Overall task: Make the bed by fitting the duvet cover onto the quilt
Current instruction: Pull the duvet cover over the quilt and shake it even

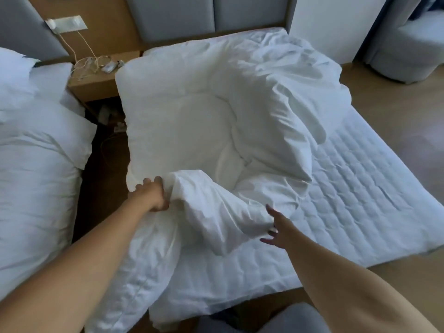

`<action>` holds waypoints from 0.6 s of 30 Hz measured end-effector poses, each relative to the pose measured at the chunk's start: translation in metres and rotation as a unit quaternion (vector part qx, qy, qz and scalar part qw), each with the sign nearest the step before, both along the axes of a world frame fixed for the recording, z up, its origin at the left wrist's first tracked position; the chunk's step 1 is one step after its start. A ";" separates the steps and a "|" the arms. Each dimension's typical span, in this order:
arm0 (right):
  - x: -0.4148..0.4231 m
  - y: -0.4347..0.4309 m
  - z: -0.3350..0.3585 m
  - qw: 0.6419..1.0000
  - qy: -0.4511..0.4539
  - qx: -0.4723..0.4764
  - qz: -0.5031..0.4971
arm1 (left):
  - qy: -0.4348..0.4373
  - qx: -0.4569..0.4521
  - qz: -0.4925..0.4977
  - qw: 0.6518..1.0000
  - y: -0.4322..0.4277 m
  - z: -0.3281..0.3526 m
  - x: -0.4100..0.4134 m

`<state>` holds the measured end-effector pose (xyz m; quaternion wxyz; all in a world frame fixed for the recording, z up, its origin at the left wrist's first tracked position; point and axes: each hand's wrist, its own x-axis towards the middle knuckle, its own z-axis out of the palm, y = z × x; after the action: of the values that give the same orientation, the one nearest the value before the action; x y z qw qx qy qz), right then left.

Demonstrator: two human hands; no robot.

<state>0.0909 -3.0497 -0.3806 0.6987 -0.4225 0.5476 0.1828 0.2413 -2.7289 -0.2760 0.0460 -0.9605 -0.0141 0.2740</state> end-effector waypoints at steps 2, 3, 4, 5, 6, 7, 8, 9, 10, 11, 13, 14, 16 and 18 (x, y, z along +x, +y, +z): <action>0.015 -0.034 -0.010 0.998 -0.002 0.016 -0.061 | 0.116 0.057 -0.052 0.990 -0.033 0.002 0.009; 0.022 -0.054 -0.015 0.997 0.011 -0.011 -0.078 | 0.154 0.068 -0.078 0.983 -0.053 0.003 0.015; 0.030 -0.074 -0.021 0.995 0.035 -0.060 -0.071 | 0.187 0.072 -0.106 0.974 -0.077 0.004 0.020; 0.038 -0.097 -0.029 0.990 0.056 -0.118 -0.047 | 0.216 0.062 -0.134 0.965 -0.104 0.002 0.024; 0.046 -0.119 -0.034 0.983 0.062 -0.170 -0.014 | 0.245 0.034 -0.159 0.956 -0.134 -0.001 0.026; 0.054 -0.142 -0.044 0.977 0.057 -0.206 0.024 | 0.268 -0.020 -0.174 0.947 -0.165 -0.009 0.023; 0.070 -0.174 -0.057 0.974 0.043 -0.214 0.058 | 0.283 -0.079 -0.163 0.942 -0.208 -0.027 0.025; 0.078 -0.184 -0.062 0.973 0.014 -0.215 0.082 | 0.282 -0.128 -0.139 0.941 -0.228 -0.036 0.016; 0.090 -0.192 -0.069 0.973 -0.016 -0.206 0.102 | 0.270 -0.157 -0.116 0.943 -0.252 -0.050 0.011; 0.104 -0.207 -0.081 0.972 -0.047 -0.195 0.121 | 0.250 -0.164 -0.088 0.950 -0.284 -0.069 0.008; 0.131 -0.225 -0.092 0.961 -0.096 -0.195 0.173 | 0.206 -0.161 -0.033 0.965 -0.341 -0.105 0.004; 0.145 -0.230 -0.094 0.947 -0.114 -0.212 0.214 | 0.196 -0.162 0.003 0.967 -0.368 -0.119 0.004; 0.162 -0.240 -0.087 0.910 -0.147 -0.264 0.286 | 0.157 -0.162 0.074 0.971 -0.419 -0.143 0.004; 0.176 -0.250 -0.067 0.847 -0.206 -0.333 0.359 | 0.059 -0.143 0.092 0.984 -0.459 -0.156 0.005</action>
<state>0.2666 -3.2994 -0.4474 0.4982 -0.8251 0.2288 0.1362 0.2468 -3.1881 -0.4320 -0.1168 -0.9341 -0.0598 0.3321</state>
